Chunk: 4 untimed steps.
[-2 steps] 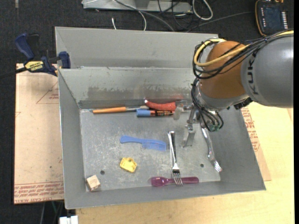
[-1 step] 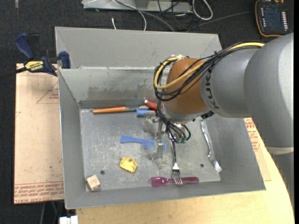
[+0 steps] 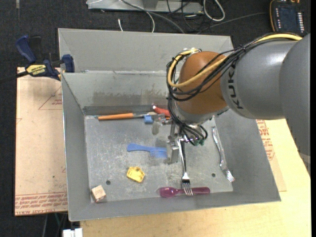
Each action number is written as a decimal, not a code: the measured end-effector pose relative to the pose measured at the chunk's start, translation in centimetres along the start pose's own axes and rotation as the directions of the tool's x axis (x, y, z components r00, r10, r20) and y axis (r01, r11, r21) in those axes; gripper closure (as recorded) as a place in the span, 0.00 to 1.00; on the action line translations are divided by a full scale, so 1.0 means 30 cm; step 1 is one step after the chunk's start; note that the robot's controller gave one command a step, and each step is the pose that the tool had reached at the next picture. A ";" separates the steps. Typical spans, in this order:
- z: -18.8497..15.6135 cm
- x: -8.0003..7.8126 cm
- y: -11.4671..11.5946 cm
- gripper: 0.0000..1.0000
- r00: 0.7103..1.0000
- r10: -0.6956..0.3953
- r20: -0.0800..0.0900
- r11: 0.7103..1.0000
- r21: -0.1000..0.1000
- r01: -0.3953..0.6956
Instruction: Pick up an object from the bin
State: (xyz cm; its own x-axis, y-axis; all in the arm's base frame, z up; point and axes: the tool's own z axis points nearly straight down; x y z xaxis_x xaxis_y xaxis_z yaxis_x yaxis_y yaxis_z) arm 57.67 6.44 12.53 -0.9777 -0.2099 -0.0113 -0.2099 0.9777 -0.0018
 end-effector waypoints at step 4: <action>0.167 -0.019 -0.033 1.00 0.993 0.117 -0.007 0.993 -0.004 -0.117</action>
Offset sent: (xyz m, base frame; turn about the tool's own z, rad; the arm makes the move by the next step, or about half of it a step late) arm -0.0071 -0.0017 -0.0553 0.0652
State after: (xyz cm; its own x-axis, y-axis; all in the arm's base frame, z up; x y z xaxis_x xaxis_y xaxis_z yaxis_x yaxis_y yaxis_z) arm 58.48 5.60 7.52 -0.9955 -0.0944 -0.0040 -0.0944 0.9955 0.0040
